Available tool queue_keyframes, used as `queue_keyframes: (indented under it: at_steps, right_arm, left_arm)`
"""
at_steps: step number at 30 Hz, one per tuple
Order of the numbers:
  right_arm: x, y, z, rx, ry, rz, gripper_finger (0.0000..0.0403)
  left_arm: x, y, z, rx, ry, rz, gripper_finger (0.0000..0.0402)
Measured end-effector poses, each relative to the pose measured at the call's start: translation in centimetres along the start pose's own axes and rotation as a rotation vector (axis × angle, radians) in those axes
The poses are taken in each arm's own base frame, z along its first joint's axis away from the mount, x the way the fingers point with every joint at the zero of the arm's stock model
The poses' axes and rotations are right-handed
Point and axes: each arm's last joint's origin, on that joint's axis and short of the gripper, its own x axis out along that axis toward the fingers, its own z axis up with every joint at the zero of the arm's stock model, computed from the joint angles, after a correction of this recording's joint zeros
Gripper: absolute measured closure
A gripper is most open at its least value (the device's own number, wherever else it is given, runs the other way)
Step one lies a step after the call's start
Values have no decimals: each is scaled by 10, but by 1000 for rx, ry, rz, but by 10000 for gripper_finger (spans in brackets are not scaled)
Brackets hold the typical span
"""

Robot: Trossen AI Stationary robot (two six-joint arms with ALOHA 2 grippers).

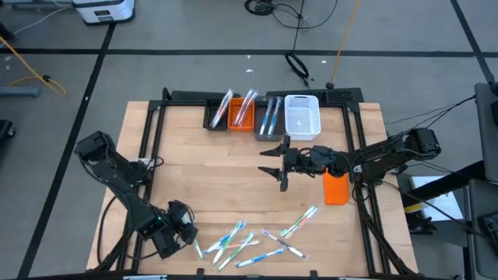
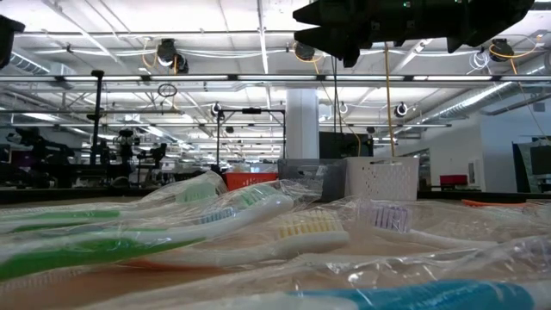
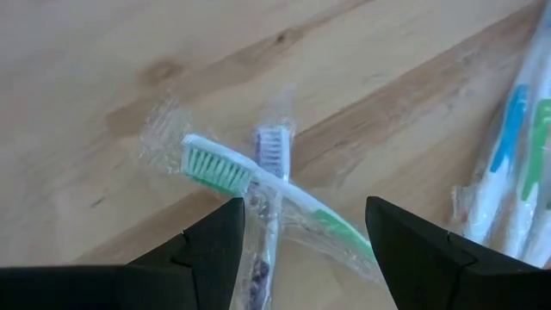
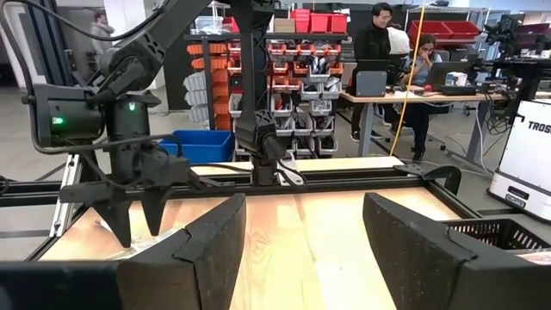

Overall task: Pick & Place Toothbrushes
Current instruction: Put the green toothbrush into the white bin

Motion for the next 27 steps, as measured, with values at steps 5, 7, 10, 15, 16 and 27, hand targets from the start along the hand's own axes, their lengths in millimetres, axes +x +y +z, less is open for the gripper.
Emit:
queue_keyframes:
  at_steps: [5, 7, 10, 15, 16, 27]
  right_arm:
    - [0, 0, 0, 0, 0, 0, 178]
    - [0, 0, 0, 0, 0, 0, 179]
    - [0, 0, 0, 0, 1, 0, 179]
    - [0, 0, 0, 0, 1, 0, 181]
    - [0, 0, 0, 0, 1, 0, 181]
    - [0, 0, 0, 0, 3, 1, 181]
  left_arm:
    - [0, 0, 0, -20, 11, 7, 158]
    - [0, 0, -1, -37, 22, 13, 158]
    - [0, 1, -2, -49, 75, 40, 158]
    - [0, 4, 2, -28, -16, 45, 158]
    - [0, 4, 3, -25, -39, 39, 158]
    - [13, 14, 19, -54, -62, 114, 158]
